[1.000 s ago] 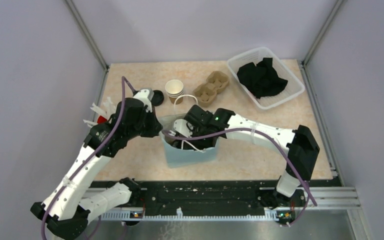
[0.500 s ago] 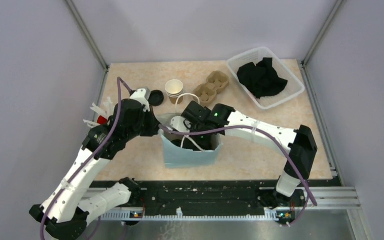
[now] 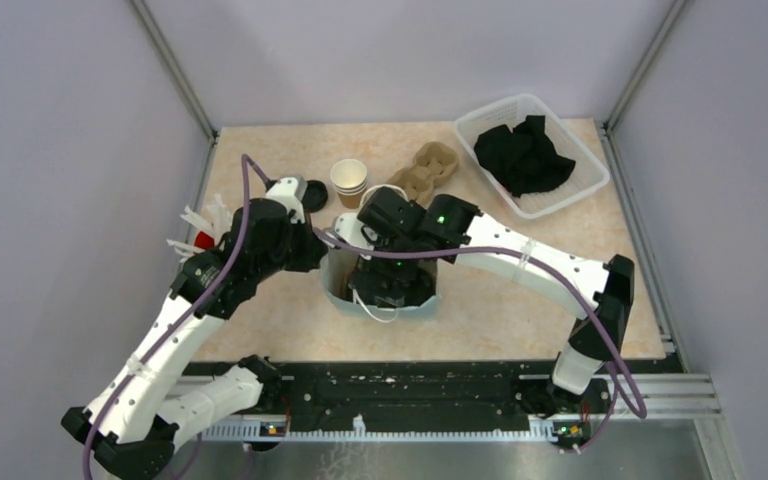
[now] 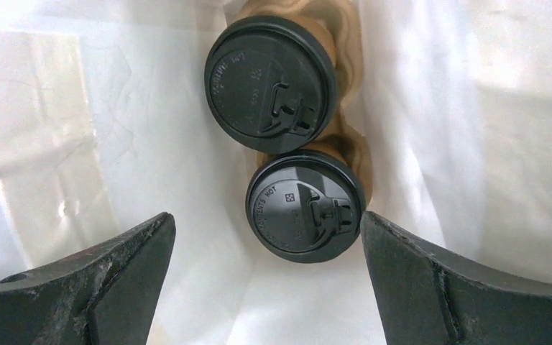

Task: Pack the takeout coffee

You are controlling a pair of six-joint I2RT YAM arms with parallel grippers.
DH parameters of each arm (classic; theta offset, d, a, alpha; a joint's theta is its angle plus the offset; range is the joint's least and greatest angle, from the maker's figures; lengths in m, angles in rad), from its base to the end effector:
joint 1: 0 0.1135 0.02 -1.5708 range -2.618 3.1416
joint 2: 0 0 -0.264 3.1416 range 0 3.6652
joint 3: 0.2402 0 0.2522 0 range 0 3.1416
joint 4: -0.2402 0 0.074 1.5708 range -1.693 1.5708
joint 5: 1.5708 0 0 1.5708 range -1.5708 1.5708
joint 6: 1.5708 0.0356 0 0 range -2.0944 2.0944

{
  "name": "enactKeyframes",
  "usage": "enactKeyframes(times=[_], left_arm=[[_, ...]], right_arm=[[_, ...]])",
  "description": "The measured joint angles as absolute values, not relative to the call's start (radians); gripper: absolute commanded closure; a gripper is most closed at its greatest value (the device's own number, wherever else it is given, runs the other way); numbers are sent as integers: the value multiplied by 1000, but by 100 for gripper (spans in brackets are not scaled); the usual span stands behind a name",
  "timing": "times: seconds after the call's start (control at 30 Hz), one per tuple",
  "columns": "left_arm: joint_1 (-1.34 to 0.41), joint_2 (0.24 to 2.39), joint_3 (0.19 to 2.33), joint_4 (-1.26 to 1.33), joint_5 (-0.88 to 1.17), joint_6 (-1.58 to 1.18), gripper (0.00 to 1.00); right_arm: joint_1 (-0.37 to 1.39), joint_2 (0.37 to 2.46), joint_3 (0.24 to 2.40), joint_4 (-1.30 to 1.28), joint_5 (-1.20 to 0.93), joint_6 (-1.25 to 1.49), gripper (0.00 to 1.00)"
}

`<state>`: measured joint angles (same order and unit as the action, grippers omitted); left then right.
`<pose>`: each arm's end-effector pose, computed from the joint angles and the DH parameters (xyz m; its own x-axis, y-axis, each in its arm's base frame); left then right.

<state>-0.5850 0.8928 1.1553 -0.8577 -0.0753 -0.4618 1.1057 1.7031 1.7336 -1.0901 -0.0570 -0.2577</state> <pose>0.1399 -0.0895 0.3792 -0.6407 -0.1086 -0.7601 0.2382 0.9130 -0.3312 0.1558 0.3150 0.3471 -0.1477 -0.8615 -0.4857 -0.9746 0.2103 -0.0766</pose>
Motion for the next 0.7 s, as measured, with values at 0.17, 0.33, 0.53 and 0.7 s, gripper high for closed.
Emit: enactKeyframes(times=[0.17,0.33,0.53,0.7], left_arm=[[-585,905,1155,-849,-77,-461,97],[-585,925,1156,-839,-81,-457,85],[-585,956,1176,-859,-95,-457,42],[-585,974,1278,-935,-93,-473,22]], right_arm=[[1110,1700,1832,-1139,-10,-162,1],[1113,1662,1882,-1168,24,-84,1],[1118,1652,2007,-1248,136,-5,1],[1117,1644,2156,-1281,293,73,1]])
